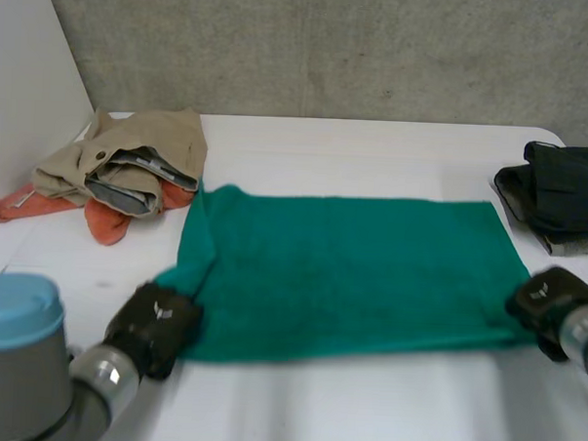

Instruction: Fold the laundry.

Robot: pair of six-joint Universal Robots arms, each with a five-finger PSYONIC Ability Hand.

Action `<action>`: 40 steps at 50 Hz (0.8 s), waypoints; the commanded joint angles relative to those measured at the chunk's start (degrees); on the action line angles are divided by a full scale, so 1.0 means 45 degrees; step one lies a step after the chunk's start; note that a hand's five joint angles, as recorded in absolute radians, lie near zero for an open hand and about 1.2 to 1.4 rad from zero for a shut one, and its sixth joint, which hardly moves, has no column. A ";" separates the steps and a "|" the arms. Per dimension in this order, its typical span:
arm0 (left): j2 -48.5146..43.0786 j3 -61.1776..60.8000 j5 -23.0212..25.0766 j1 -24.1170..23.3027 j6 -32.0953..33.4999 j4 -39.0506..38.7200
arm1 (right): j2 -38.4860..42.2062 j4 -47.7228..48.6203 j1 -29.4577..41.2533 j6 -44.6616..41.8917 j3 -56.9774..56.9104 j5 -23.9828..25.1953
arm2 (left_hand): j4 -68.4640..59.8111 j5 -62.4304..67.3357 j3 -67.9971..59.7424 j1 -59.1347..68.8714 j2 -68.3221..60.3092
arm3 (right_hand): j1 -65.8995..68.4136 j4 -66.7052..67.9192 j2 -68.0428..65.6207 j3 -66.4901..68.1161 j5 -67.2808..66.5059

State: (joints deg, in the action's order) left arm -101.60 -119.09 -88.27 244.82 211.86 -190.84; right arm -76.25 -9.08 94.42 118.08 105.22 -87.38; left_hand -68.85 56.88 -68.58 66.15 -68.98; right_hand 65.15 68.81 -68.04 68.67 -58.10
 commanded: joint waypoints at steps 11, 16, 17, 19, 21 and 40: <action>0.1410 0.0524 -0.0364 -0.1025 -0.0010 0.3291 | -0.1826 -0.1206 -0.1177 -0.1826 0.1346 0.0278 | -0.2478 0.2916 -0.2539 0.3077 -0.2448 | 0.3300 0.2486 -0.2657 0.2518 -0.2644; 0.0178 0.1776 -0.1067 -0.0986 -0.0010 0.2060 | -0.0051 0.0590 -0.0982 -0.1474 0.0351 0.0356 | -0.2478 0.2916 -0.2539 0.3077 -0.2448 | 0.3300 0.2486 -0.2657 0.2518 -0.2644; -0.0249 0.2184 -0.1281 -0.0986 0.0029 0.1671 | 0.0145 0.0747 -0.0963 -0.1454 0.0214 0.0376 | -0.2478 0.2916 -0.2539 0.3077 -0.2448 | 0.3300 0.2486 -0.2657 0.2518 -0.2644; -0.0720 0.2635 -0.1419 -0.0947 0.0087 0.1317 | 0.0710 0.1176 -0.0691 -0.1338 -0.0369 0.0337 | -0.2478 0.2916 -0.2539 0.3077 -0.2448 | 0.3300 0.2486 -0.2657 0.2518 -0.2644; -0.1440 0.3607 -0.1458 -0.0850 0.0359 0.0753 | 0.1044 0.1528 -0.0397 -0.1123 -0.0995 0.0259 | -0.2478 0.2916 -0.2539 0.3077 -0.2448 | 0.3300 0.2486 -0.2657 0.2518 -0.2644; -0.2344 1.5157 -0.1556 -0.0263 0.2490 -0.4172 | 0.0851 0.8678 0.1284 0.3546 -0.9671 -0.0952 | -0.2478 0.2916 -0.2539 0.3077 -0.2448 | 0.3300 0.2486 -0.2657 0.2518 -0.2644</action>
State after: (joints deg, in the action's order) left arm -112.64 -57.67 -94.92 243.35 224.39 -203.60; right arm -69.17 19.34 100.40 130.31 62.94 -91.93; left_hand -68.88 57.07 -68.60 66.15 -69.12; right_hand 65.15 68.82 -68.04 68.69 -58.16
